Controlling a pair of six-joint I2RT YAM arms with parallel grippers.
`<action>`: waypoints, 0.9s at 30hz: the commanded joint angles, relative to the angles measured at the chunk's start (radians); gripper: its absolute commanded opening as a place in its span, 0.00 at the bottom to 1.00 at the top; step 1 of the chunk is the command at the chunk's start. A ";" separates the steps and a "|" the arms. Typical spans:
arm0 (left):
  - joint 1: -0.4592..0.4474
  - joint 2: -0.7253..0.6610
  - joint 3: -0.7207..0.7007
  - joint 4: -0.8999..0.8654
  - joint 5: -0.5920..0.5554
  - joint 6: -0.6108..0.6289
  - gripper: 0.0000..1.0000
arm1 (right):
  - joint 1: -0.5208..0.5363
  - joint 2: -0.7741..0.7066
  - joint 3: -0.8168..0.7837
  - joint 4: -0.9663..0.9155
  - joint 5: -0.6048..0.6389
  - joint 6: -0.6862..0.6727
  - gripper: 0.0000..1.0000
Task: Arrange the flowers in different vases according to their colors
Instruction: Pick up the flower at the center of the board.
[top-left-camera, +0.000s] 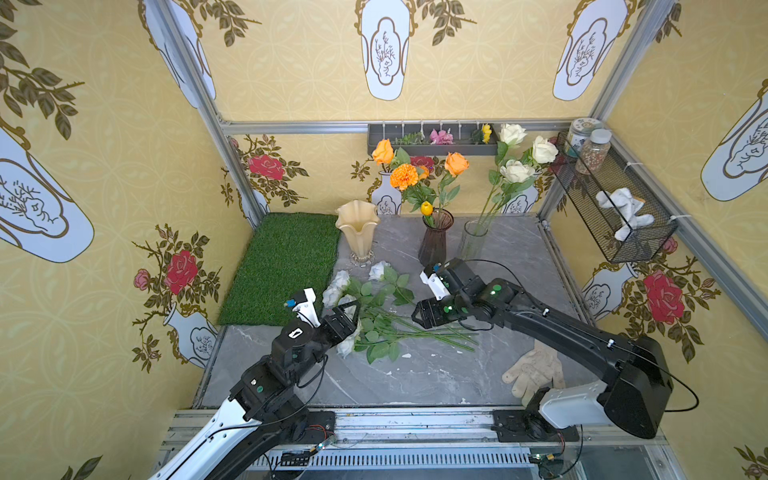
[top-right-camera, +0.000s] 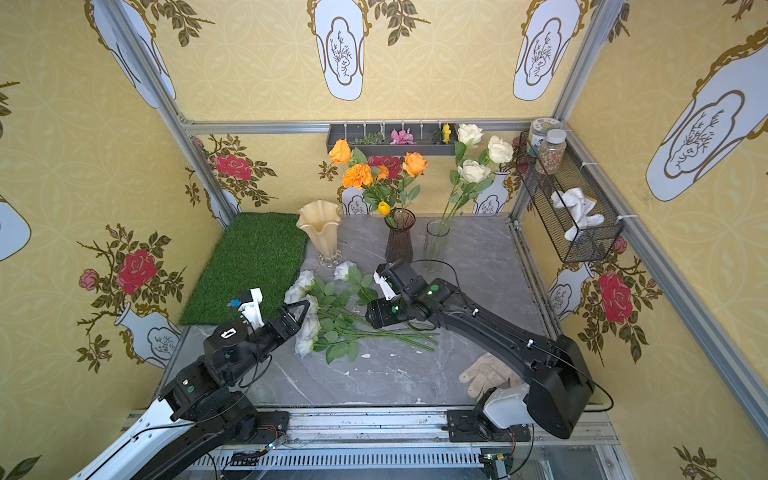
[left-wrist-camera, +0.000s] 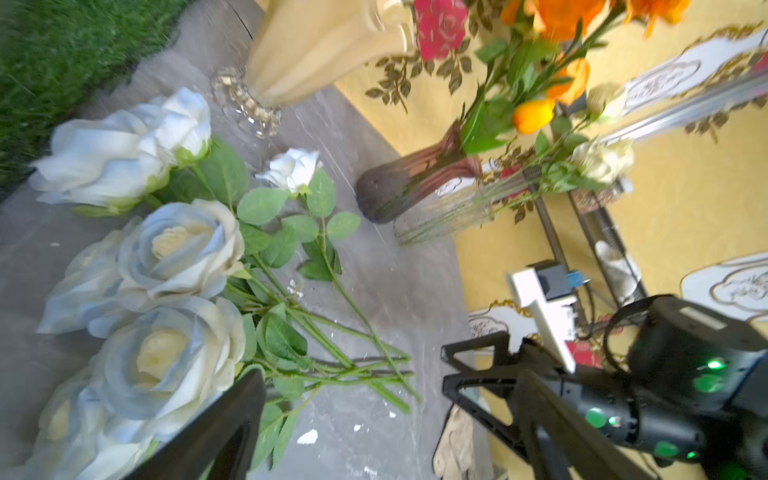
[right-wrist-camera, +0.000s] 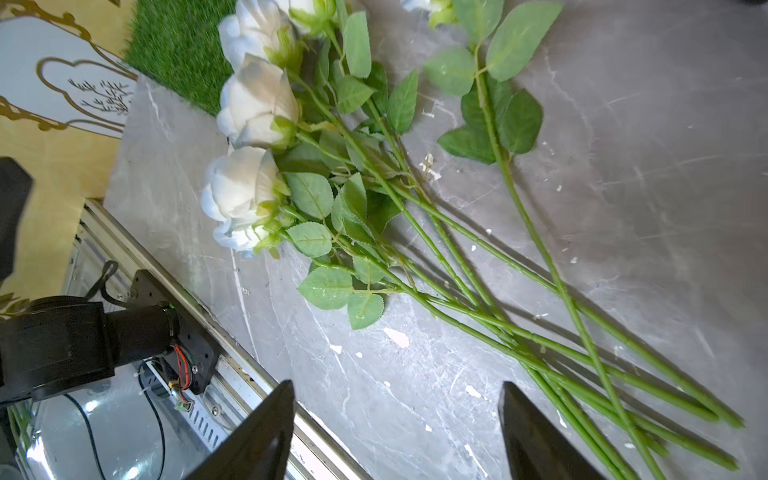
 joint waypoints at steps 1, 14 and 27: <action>-0.001 -0.079 -0.053 -0.048 -0.115 -0.148 0.94 | -0.009 0.066 0.023 0.057 0.020 -0.048 0.72; -0.001 -0.149 -0.134 -0.043 -0.182 -0.230 1.00 | -0.099 0.411 0.180 -0.005 0.103 -0.235 0.57; -0.001 -0.136 -0.143 -0.021 -0.198 -0.227 1.00 | -0.083 0.549 0.200 0.006 0.203 -0.314 0.44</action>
